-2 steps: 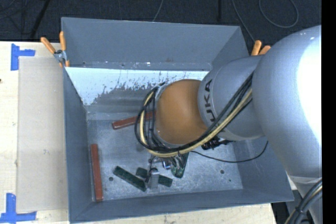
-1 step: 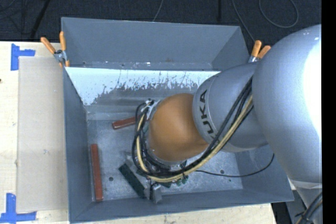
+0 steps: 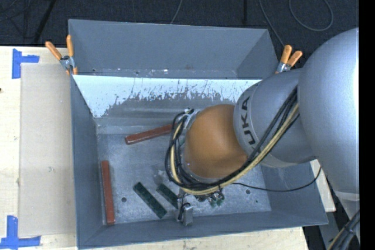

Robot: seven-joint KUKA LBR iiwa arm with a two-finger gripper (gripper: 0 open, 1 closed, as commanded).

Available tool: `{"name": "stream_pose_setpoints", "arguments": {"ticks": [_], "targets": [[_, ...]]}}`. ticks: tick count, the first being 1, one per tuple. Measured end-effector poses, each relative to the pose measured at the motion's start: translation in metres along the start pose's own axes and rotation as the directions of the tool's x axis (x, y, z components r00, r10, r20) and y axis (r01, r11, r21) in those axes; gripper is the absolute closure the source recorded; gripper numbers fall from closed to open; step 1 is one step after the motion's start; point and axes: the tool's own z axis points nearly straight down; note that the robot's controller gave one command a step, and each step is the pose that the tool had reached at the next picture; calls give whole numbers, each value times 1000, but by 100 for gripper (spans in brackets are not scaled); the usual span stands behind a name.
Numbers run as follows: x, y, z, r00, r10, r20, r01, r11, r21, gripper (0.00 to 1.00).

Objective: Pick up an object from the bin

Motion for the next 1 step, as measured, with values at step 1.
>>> {"name": "stream_pose_setpoints", "arguments": {"ticks": [1], "targets": [[11, -19, -1, 988, 156, 5, -156, 988, -1, 0]]}}
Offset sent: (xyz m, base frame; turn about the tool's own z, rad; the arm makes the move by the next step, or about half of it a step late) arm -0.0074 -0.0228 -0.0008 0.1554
